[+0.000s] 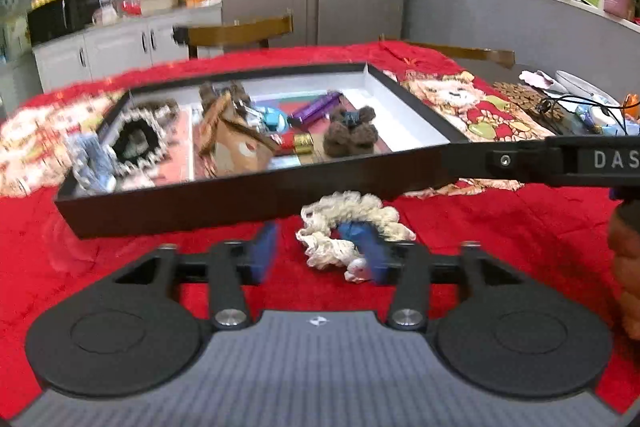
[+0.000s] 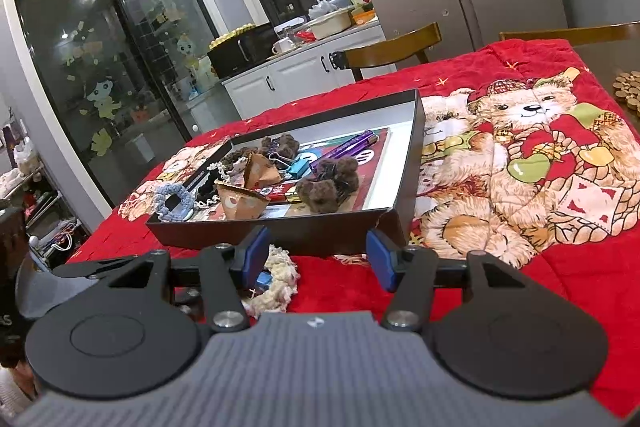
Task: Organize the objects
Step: 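Grasp the white fluffy scrunchie with the left tool and lift it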
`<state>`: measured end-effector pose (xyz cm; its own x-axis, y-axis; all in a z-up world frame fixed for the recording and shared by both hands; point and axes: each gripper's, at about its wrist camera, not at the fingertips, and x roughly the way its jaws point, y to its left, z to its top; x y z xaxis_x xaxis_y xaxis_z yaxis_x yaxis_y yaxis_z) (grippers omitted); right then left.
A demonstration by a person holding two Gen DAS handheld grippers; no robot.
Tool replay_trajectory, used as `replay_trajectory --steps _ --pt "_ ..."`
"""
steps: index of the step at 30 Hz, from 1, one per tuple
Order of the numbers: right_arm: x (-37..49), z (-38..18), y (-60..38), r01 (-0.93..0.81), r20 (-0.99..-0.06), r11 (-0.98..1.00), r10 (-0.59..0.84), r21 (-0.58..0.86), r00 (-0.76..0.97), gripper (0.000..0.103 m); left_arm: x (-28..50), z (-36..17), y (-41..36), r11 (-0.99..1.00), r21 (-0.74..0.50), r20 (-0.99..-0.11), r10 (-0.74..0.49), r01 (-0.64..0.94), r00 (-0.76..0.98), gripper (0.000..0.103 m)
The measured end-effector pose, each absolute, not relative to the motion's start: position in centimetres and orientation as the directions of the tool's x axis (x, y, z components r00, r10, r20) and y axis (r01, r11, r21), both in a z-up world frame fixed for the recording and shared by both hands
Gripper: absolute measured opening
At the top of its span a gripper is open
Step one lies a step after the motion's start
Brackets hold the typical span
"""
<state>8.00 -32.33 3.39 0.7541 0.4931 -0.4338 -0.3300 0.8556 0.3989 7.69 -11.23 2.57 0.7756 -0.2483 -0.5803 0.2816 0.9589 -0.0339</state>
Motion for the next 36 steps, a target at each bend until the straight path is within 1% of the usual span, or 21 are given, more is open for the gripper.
replay_trajectory --steps 2,3,4,5,6,7,8,13,17,26,30,33,36 --pt "8.1 3.3 -32.4 -0.324 -0.437 0.856 0.491 0.403 0.754 0.059 8.1 2.1 -11.2 0.96 -0.057 -0.597 -0.252 0.273 0.762 0.064" --pt "8.1 3.3 -32.4 -0.323 -0.438 0.855 0.492 0.404 0.753 0.059 8.2 2.0 -11.2 0.964 -0.049 -0.597 -0.238 0.261 0.766 0.062" --pt "8.2 3.2 -32.4 -0.321 -0.439 0.855 0.491 0.407 0.752 0.059 8.4 1.9 -11.3 0.967 -0.034 -0.603 -0.22 0.251 0.767 0.05" --pt "8.2 3.2 -32.4 -0.319 -0.44 0.854 0.492 0.41 0.752 0.059 8.5 1.8 -11.3 0.969 -0.027 -0.607 -0.21 0.244 0.766 0.033" --pt "8.1 3.2 -32.4 -0.32 -0.438 0.853 0.493 0.411 0.751 0.059 8.7 1.8 -11.0 0.968 -0.046 -0.607 -0.223 0.247 0.763 0.028" --pt "8.1 3.2 -32.4 -0.32 -0.437 0.854 0.492 0.41 0.753 0.059 8.7 1.9 -10.8 0.966 -0.071 -0.61 -0.24 0.249 0.755 0.021" --pt "8.1 3.2 -32.3 -0.323 -0.436 0.854 0.493 0.408 0.753 0.059 8.7 2.0 -10.7 0.966 -0.081 -0.611 -0.243 0.246 0.753 0.021" --pt "7.9 3.2 -32.0 -0.33 -0.434 0.855 0.494 0.401 0.753 0.059 8.2 2.2 -10.8 0.969 -0.056 -0.604 -0.226 0.241 0.765 0.016" --pt "7.8 3.3 -31.9 -0.333 -0.429 0.855 0.495 0.398 0.756 0.059 8.0 2.8 -10.4 0.972 -0.062 -0.597 -0.219 0.228 0.772 0.015" --pt "7.5 3.6 -31.5 -0.35 -0.419 0.855 0.498 0.383 0.759 0.059 6.8 4.8 -9.8 0.977 -0.039 -0.531 -0.199 0.211 0.824 0.014" --pt "7.5 3.7 -31.4 -0.357 -0.415 0.854 0.501 0.378 0.76 0.059 6.7 5.8 -8.8 0.979 -0.063 -0.508 -0.2 0.195 0.838 0.014" --pt "7.7 3.5 -31.0 -0.351 -0.428 0.854 0.502 0.385 0.752 0.059 6.4 6.6 -7.7 0.981 -0.082 -0.491 -0.194 0.177 0.849 0.014" --pt "8.0 3.4 -30.6 -0.353 -0.438 0.855 0.503 0.381 0.745 0.059 5.8 7.4 -6.4 0.975 -0.11 -0.467 -0.223 0.194 0.856 0.014"
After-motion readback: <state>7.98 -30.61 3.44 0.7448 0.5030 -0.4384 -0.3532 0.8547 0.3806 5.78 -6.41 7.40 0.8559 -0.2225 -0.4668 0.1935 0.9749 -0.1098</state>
